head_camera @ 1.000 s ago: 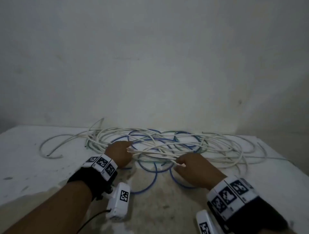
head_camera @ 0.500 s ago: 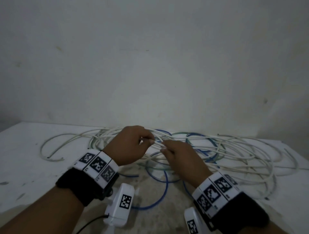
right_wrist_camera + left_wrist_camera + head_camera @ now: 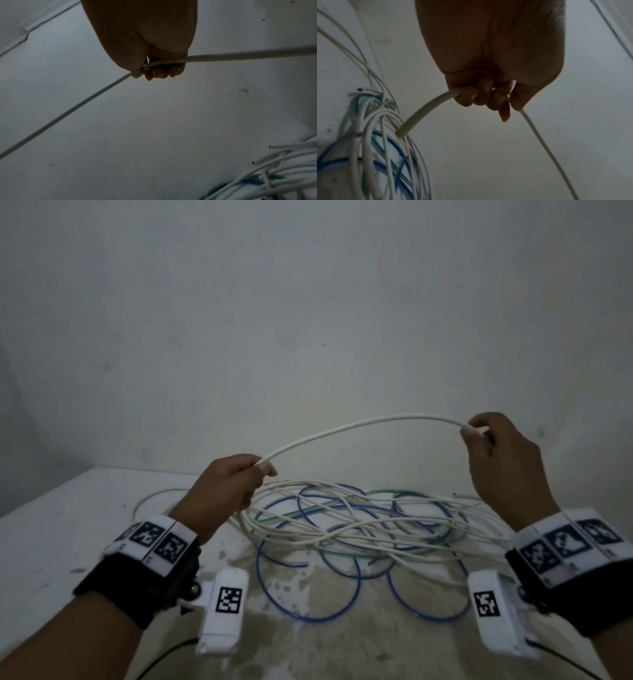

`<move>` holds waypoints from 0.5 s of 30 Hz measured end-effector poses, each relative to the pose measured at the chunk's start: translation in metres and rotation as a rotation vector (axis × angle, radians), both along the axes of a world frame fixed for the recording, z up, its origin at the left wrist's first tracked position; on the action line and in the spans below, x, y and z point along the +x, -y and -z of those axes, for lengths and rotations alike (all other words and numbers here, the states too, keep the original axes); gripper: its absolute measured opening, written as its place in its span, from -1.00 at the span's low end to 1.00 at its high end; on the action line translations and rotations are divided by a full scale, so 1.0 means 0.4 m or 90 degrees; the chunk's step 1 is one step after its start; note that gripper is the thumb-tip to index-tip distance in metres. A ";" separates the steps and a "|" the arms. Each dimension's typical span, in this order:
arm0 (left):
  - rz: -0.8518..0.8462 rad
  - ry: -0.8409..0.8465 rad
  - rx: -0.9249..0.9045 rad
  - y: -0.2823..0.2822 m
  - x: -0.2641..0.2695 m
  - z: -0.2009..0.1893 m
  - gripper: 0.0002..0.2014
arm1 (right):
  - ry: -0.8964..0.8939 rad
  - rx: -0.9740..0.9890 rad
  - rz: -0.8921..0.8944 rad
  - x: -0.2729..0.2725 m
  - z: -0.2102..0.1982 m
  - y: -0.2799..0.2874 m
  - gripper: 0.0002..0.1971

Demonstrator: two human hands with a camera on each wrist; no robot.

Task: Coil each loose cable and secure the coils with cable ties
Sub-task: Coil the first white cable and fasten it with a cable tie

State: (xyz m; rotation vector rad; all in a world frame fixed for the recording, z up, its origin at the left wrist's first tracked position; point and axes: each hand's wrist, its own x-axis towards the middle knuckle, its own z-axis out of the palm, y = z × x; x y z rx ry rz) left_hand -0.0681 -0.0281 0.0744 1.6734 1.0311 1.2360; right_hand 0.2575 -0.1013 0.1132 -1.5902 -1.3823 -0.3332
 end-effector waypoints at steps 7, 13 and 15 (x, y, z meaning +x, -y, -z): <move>0.097 0.206 -0.061 0.126 0.022 -0.061 -0.74 | 0.032 -0.103 0.015 -0.044 0.015 0.031 -0.82; 0.150 0.358 -0.130 0.200 0.045 -0.096 -0.72 | 0.172 -0.055 0.040 -0.166 0.045 0.077 -0.59; 0.157 0.397 -0.143 0.223 0.057 -0.100 -0.73 | 0.209 0.078 -0.071 -0.248 0.027 0.126 -0.74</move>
